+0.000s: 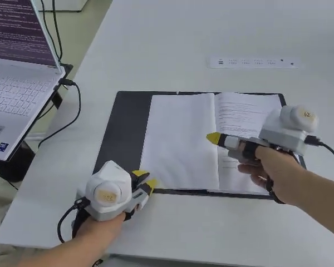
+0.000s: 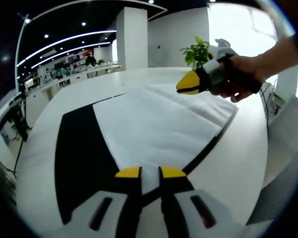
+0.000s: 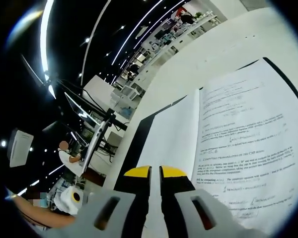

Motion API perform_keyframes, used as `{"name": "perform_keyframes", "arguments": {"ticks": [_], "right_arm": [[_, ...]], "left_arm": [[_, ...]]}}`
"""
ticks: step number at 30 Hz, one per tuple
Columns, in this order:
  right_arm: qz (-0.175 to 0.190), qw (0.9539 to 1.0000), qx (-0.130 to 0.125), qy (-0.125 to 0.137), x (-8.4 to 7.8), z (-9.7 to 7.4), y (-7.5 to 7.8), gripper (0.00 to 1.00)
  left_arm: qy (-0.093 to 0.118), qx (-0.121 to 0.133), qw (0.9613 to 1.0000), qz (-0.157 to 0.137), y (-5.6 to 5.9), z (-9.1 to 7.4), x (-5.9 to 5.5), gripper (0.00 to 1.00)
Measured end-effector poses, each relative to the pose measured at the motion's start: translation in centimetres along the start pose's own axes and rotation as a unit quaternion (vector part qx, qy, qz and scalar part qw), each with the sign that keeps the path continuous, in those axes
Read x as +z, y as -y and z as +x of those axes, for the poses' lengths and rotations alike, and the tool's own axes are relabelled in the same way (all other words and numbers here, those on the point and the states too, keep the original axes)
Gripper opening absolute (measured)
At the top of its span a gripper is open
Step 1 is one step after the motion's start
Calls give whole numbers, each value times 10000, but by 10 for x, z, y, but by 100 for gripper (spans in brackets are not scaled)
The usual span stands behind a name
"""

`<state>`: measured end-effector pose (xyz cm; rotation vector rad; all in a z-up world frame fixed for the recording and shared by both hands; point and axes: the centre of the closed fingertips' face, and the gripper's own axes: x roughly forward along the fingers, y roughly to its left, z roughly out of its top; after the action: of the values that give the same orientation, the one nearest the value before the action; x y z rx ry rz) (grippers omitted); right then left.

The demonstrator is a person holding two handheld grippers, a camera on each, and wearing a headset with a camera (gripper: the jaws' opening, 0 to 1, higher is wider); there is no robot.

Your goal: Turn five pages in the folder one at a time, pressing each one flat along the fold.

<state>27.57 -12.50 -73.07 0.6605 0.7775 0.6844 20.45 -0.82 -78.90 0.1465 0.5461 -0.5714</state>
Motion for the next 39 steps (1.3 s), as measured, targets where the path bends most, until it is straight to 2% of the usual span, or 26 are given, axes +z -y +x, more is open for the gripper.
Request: {"name": "perform_keyframes", "arguments": {"ticks": [2, 4, 6, 7, 11, 13, 15, 18, 19, 20, 29, 39], "right_arm": [[128, 9999, 44, -102, 2, 5, 2, 6], [214, 9998, 19, -53, 8, 7, 5, 5], [558, 9984, -31, 26, 16, 10, 11, 4], [571, 9983, -57, 38, 22, 13, 21, 3], [629, 9976, -155, -242, 23, 22, 41, 0], [670, 9973, -174, -232, 29, 26, 47, 0], [817, 9963, -134, -241, 33, 31, 52, 0], [1022, 9937, -143, -447, 32, 39, 61, 0], [1052, 9934, 14, -462, 33, 41, 57, 0], [1211, 9915, 14, -474, 34, 44, 57, 0], [1183, 9916, -45, -522, 54, 55, 68, 0], [1532, 9880, 10, -207, 77, 66, 80, 0]], "left_arm": [[16, 17, 10000, 2, 0, -1, 1, 12], [30, 50, 10000, -75, 1, -1, 1, 12], [30, 77, 9999, -74, 2, -2, 1, 12], [21, 84, 9999, -70, 2, -2, 1, 12], [7, 86, 10000, -37, 3, -3, 1, 12], [15, 87, 10000, -34, 3, -4, 1, 12], [23, 93, 10000, -26, 4, -4, 1, 12], [26, 108, 9999, -46, 4, -4, 1, 11], [18, 112, 9999, -56, 4, -5, 1, 11], [13, 114, 9999, -56, 4, -4, 1, 11], [22, 139, 9999, -54, 5, -5, 2, 11], [23, 177, 9998, -79, 4, -4, 2, 11]]}}
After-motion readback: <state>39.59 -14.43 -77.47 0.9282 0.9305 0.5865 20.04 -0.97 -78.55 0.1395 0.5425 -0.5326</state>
